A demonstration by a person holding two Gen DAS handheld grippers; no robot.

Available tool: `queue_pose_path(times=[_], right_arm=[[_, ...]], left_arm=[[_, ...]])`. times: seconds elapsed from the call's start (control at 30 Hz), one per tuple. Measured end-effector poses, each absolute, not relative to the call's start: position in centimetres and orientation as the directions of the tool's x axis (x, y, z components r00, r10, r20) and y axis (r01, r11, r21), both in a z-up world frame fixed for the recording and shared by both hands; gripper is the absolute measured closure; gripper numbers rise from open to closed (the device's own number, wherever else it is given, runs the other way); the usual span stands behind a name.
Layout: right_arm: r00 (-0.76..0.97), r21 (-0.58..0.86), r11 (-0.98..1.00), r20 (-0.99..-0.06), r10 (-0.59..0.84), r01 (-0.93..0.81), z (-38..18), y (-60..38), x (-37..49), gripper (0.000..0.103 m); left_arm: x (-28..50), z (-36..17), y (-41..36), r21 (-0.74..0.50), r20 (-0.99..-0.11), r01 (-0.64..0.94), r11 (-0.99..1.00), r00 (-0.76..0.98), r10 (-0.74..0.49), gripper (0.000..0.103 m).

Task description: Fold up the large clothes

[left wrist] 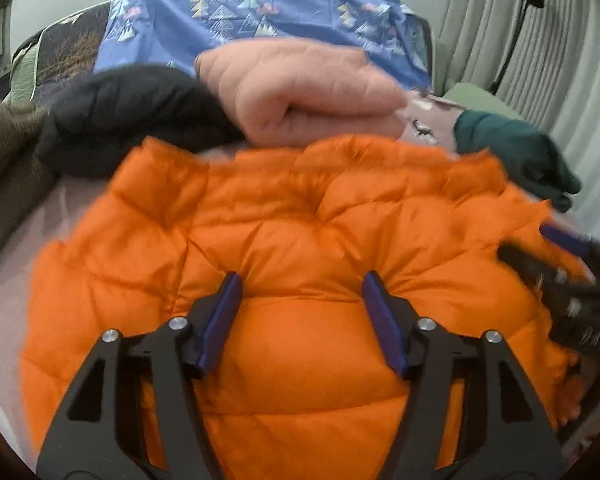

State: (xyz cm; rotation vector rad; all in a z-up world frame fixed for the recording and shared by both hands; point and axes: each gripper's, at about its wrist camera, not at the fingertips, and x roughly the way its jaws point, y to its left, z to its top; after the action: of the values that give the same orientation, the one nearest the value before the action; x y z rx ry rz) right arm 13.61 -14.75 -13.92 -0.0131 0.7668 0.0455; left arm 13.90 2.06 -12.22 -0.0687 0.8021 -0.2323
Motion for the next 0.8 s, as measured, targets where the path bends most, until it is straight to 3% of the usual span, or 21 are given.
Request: queue_pose_path(times=[0.37, 0.43, 0.5, 0.6, 0.8], right_arm=[[0.740, -0.022, 1.000, -0.673, -0.004, -0.014, -13.4, -14.6, 12.2, 0.001], [0.768, 0.051, 0.998, -0.638, 0.053, -0.026, -11.9, -14.9, 9.3, 0.001], [0.769, 0.059, 0.996, -0.633, 0.088, -0.066, -11.6, -14.6, 7.7, 0.001], [0.713, 0.006, 0.998, -0.700, 0.046, -0.058, -14.6, -14.3, 8.3, 0.001], [0.702, -0.014, 0.999, -0.712, 0.027, -0.052, -15.5, -14.2, 8.8, 0.001]], left_arm=[[13.3, -11.7, 2.1, -0.128, -0.705, 0.182, 0.975, 0.674, -0.219, 0.037], [11.1, -10.3, 2.3, -0.149, -0.688, 0.202, 0.968, 0.682, -0.248, 0.033], [9.1, -9.4, 2.2, -0.150, -0.671, 0.261, 0.954, 0.682, -0.292, 0.019], [8.3, -11.0, 1.5, -0.097, -0.710, 0.266, 0.959, 0.657, -0.254, 0.017], [8.8, -13.3, 1.3, -0.073, -0.720, 0.260, 0.963, 0.654, -0.232, 0.016]])
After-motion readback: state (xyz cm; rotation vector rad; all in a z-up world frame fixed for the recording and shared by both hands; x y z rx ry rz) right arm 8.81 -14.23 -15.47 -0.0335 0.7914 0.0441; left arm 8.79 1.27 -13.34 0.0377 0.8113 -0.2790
